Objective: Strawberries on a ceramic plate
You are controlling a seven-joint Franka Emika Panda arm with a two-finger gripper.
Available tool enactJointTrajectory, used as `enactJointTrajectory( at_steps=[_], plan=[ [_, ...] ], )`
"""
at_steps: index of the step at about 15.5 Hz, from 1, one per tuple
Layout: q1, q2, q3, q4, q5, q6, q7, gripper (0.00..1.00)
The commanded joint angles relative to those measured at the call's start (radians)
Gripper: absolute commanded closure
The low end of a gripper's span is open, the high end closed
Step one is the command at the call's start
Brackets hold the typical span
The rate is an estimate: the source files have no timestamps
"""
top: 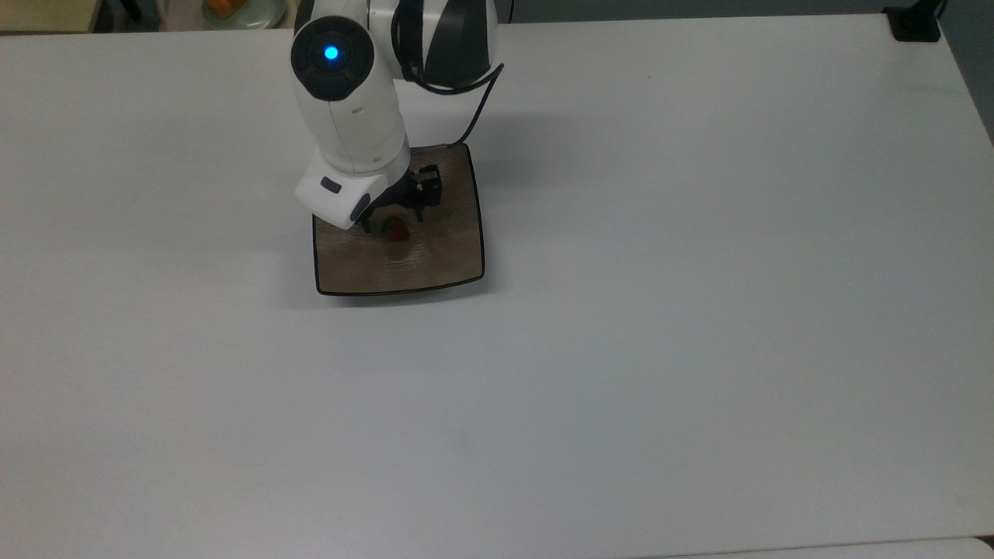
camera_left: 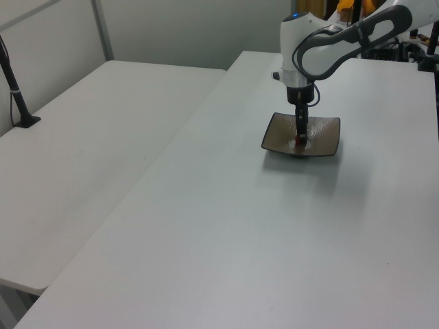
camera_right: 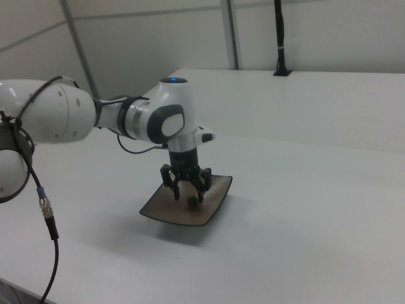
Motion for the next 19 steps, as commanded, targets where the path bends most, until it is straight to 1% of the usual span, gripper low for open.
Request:
enactJointTrajectory(
  at_steps=[1,4,6,8,10,13,15,17,18,19],
  plan=[
    [0.017,-0.108,0.010,-0.006,-0.004,-0.027,0.025,0.00],
    [0.018,-0.195,0.012,0.056,-0.007,-0.157,0.025,0.00],
    [0.032,-0.254,0.012,0.102,-0.007,-0.267,0.036,0.00],
    [0.037,-0.318,0.012,0.127,0.002,-0.359,0.056,0.00],
    [0.043,-0.387,0.012,0.127,0.002,-0.424,0.111,0.00],
    [0.046,-0.441,0.018,0.126,0.003,-0.484,0.267,0.00],
    [0.023,-0.453,0.076,0.120,0.003,-0.477,0.344,0.00],
    [-0.008,-0.449,0.139,0.112,0.003,-0.464,0.367,0.00],
    [-0.020,-0.447,0.160,0.101,0.003,-0.444,0.367,0.00],
    [-0.020,-0.446,0.167,0.095,0.003,-0.414,0.367,0.00]
  ],
)
